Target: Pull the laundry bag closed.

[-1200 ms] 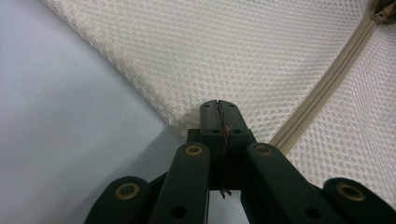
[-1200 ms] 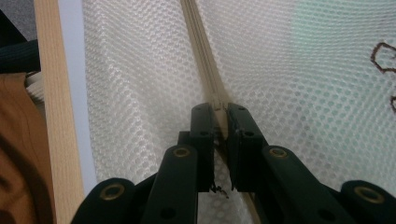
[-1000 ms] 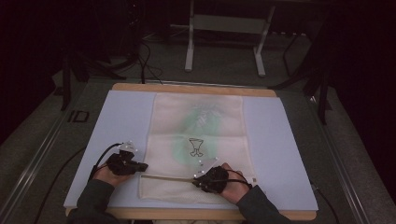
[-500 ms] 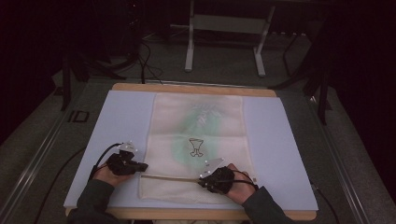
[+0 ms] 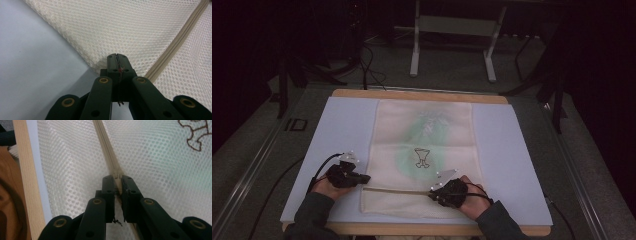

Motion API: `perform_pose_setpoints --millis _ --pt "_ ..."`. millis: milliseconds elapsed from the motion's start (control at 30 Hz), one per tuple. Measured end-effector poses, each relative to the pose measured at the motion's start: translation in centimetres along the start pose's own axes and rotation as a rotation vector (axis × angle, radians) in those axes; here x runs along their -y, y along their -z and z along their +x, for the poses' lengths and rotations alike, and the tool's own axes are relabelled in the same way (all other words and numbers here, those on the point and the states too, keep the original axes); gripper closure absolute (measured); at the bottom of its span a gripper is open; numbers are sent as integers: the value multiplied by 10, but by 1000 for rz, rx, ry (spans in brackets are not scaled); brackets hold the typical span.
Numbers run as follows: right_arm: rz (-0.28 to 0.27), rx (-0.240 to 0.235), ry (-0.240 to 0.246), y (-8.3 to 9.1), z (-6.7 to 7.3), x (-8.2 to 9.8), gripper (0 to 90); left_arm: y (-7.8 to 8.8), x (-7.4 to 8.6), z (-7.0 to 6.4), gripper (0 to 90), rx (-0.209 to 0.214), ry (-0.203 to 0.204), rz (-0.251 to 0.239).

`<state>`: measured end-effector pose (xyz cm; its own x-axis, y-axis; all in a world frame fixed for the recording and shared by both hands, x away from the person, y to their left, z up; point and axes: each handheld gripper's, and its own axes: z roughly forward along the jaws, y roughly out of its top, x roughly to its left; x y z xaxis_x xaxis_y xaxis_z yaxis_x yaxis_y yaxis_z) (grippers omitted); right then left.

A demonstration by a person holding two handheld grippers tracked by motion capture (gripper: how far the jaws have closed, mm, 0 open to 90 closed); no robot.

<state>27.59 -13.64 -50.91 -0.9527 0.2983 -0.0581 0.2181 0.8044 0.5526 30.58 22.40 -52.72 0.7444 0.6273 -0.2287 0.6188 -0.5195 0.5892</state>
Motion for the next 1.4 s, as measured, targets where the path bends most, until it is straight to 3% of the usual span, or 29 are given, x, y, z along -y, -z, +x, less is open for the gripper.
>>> perform_pose_setpoints --millis 667,1400 --pt "8 20 -47 13 -7 24 823 0 0 0 899 -2 -1 -2" --pt "12 26 -110 40 -22 59 823 0 0 0 900 -3 -3 -2"
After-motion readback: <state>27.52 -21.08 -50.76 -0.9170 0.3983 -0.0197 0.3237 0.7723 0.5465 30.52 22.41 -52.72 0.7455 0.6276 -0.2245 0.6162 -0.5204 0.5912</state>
